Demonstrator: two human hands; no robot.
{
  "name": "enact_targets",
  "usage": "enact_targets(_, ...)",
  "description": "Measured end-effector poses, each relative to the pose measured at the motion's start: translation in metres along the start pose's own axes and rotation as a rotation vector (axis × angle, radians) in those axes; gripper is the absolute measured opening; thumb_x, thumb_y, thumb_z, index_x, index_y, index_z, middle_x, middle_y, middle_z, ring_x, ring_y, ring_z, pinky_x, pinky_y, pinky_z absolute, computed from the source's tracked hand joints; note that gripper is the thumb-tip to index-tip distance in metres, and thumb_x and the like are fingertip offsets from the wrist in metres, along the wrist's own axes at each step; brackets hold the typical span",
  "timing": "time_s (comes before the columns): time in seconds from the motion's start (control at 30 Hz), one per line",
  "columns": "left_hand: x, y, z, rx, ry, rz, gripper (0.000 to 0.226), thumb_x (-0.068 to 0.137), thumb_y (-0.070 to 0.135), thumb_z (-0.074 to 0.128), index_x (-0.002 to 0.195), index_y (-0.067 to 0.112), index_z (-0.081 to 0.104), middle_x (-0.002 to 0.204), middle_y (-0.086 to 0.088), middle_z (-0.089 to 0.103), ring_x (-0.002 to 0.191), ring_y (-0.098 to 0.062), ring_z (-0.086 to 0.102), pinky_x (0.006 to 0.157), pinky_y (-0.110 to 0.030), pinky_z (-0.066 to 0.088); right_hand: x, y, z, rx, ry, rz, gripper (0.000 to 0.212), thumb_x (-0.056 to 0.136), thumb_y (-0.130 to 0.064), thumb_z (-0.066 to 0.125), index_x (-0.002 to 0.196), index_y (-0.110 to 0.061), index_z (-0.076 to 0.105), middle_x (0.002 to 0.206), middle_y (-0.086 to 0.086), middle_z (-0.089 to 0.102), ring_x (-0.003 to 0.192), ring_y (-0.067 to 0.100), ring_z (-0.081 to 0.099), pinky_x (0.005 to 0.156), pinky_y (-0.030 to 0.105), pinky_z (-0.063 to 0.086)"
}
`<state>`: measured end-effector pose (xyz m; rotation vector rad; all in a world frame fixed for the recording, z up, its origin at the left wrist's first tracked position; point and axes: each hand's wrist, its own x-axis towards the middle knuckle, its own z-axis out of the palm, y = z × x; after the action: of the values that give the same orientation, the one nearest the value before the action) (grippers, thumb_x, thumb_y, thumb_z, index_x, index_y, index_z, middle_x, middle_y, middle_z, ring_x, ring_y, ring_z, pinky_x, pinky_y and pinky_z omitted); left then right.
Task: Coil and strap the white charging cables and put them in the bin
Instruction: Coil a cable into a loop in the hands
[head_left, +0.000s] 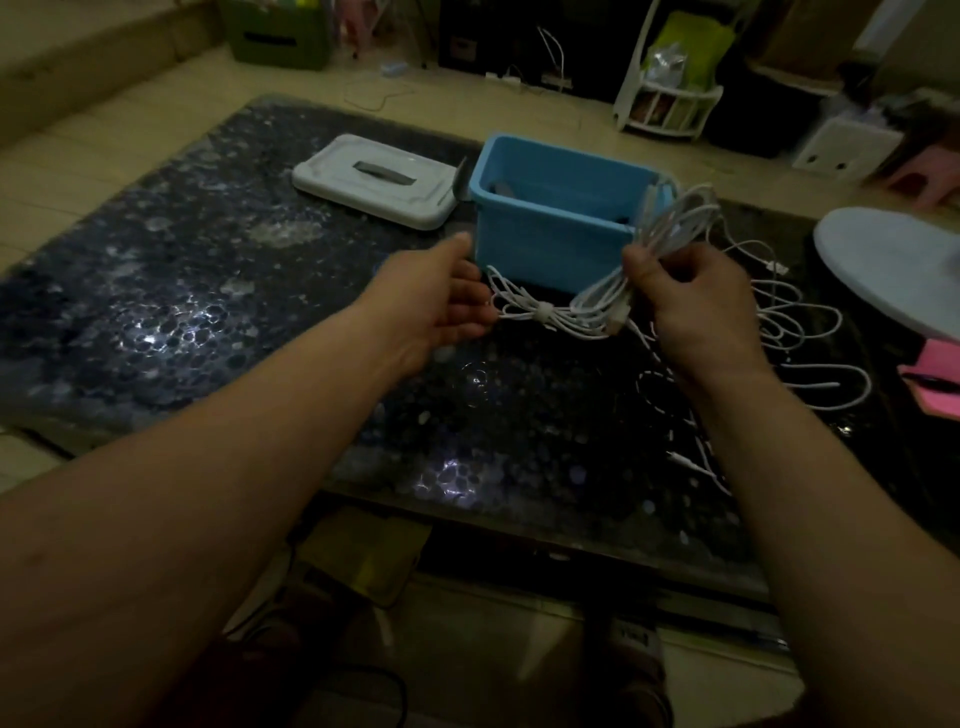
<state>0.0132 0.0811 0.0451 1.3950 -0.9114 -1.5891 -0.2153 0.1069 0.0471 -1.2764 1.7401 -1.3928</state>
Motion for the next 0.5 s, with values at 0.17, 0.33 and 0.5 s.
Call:
enact_targets(0.17,0.004,-0.008,0.006,-0.042,0.099,0.022,0.024,0.106,0.028,0.051,0.092,0.012,0.061,0.059,0.000,0.063,0.052,-0.016,0.065,0.056,-0.027,0.054,0.002,0.036,0.022,-0.772,-0.032,-0.345,0.024,0.094,-0.042,0.072,0.103,-0.020,0.068,0.104,0.006,0.073,0.098,0.031,0.067,0.078,0.037,0.042)
enact_targets(0.33,0.009,-0.007,0.012,-0.051,0.140,0.060,0.020,0.105,0.021,0.049,0.096,0.009,0.062,0.066,-0.004,0.063,0.051,-0.017,0.063,0.054,-0.027,0.053,-0.006,0.061,0.065,-1.179,-0.206,-0.551,0.021,0.092,-0.031,0.066,0.111,-0.023,0.067,0.111,0.007,0.065,0.104,0.035,0.064,0.084,0.045,0.045)
enact_targets(0.5,0.010,-0.011,0.004,-0.050,0.139,0.065,0.021,0.105,0.023,0.050,0.101,0.008,0.064,0.066,-0.004,0.064,0.054,-0.017,0.066,0.058,-0.030,0.056,-0.002,0.072,0.070,-1.048,-0.160,-0.511,0.025,0.087,-0.026,0.074,0.102,-0.016,0.057,0.095,0.010,0.069,0.090,0.037,0.066,0.067,0.042,0.049)
